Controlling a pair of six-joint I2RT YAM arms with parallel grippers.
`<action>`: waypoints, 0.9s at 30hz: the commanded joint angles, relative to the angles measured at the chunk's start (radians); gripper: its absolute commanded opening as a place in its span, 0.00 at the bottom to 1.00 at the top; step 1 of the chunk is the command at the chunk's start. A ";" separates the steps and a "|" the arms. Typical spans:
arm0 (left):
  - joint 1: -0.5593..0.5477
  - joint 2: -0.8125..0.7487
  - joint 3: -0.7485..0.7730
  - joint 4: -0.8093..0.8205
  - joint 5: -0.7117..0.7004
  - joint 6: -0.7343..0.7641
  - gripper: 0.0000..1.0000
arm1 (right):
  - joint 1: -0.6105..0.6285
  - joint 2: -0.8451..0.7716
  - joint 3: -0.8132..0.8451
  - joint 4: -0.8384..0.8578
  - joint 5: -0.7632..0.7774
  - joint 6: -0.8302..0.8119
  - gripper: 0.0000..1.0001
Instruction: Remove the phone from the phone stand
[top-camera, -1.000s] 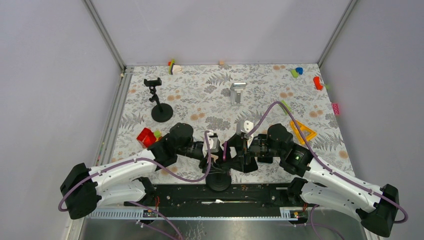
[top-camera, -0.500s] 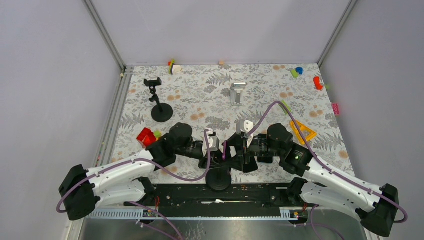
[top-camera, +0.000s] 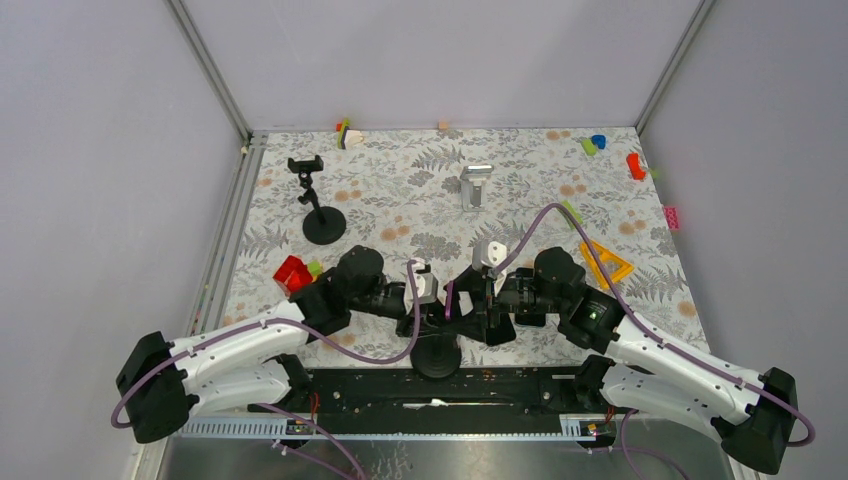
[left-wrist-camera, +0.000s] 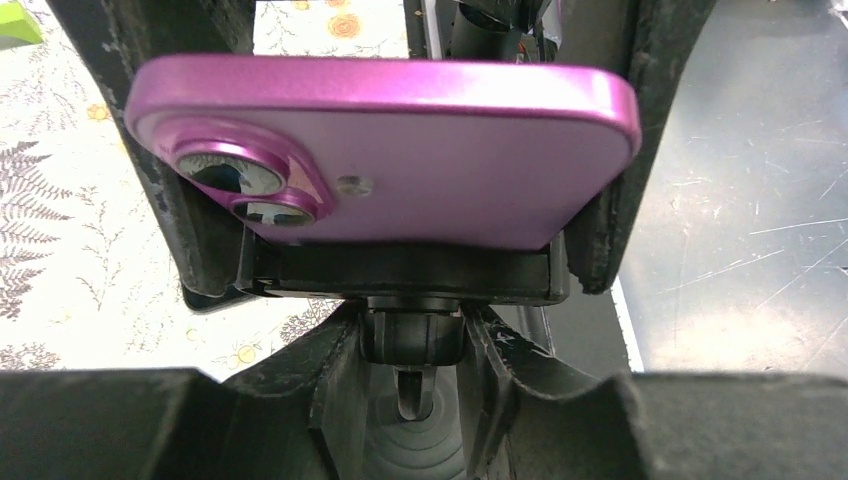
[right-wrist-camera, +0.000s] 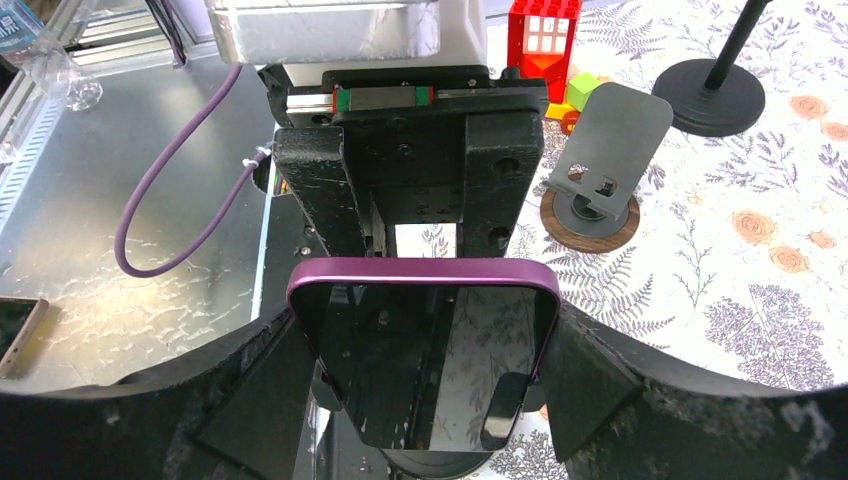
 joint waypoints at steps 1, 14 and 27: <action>0.004 -0.060 0.003 0.118 -0.019 0.046 0.00 | 0.002 0.001 0.003 -0.016 0.011 -0.046 0.07; -0.038 -0.037 0.004 0.084 0.087 0.098 0.00 | -0.011 0.025 0.023 -0.065 0.141 -0.175 0.00; -0.131 -0.013 -0.022 0.120 0.139 0.099 0.00 | -0.168 0.102 0.056 -0.065 0.042 -0.228 0.00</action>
